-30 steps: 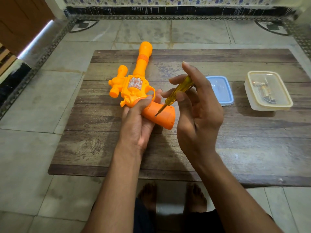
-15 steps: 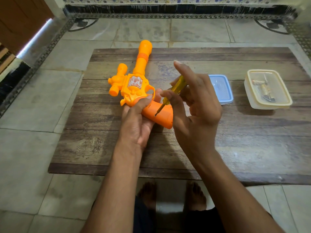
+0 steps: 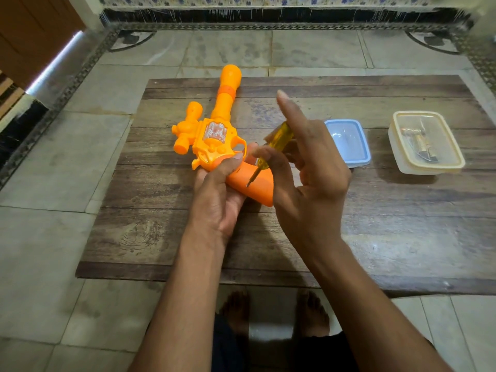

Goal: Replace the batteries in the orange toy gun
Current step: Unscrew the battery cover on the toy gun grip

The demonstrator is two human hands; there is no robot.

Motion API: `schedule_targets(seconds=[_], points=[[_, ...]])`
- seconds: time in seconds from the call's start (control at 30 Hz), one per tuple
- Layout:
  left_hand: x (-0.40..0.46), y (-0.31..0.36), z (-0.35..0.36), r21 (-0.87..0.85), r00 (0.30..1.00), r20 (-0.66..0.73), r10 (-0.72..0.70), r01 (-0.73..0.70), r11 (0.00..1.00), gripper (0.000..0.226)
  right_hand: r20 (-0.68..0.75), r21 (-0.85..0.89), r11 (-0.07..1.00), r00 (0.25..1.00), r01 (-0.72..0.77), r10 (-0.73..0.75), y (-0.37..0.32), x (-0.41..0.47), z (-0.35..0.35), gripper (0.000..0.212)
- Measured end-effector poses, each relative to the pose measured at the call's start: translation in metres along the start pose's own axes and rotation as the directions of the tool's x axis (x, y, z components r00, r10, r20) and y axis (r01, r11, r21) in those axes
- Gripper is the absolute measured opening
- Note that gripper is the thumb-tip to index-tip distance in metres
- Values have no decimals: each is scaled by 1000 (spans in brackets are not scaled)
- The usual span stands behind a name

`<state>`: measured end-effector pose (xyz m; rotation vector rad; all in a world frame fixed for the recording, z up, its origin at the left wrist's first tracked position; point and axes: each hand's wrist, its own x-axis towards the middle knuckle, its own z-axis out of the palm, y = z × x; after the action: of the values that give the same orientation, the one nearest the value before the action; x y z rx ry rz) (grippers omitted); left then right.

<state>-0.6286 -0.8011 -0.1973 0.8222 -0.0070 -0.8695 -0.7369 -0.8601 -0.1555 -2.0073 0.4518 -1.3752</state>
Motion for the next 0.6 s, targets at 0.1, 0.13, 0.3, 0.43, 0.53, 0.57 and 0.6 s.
schedule_targets(seconds=[0.1,0.13,0.3,0.43,0.53,0.57,0.6], points=[[1,0,0,-3,1000,-2,-20,20,1000,56,21,157,984,997,-79,77,-1,-2,-1,45],[0,0,0,-2,1000,-1,-21,21,1000,57,35,189,977,995,-101,97,0,-3,-1,41],[0,0,0,19,1000,-9,-7,7,1000,62,42,104,993,997,-64,59,-2,-3,-2,30],[2,-1,-1,25,1000,-4,-16,16,1000,54,24,4,1000,1000,-2,2,-1,-1,-1,39],[2,-1,-3,0,1000,5,-29,29,1000,63,31,93,994,998,-59,56,0,-3,1,48],[2,-1,-2,3,1000,7,-29,29,1000,65,43,141,985,995,-98,93,0,-3,1,49],[2,0,-1,4,1000,12,-27,27,1000,65,60,173,977,992,-123,114,0,-4,0,46]])
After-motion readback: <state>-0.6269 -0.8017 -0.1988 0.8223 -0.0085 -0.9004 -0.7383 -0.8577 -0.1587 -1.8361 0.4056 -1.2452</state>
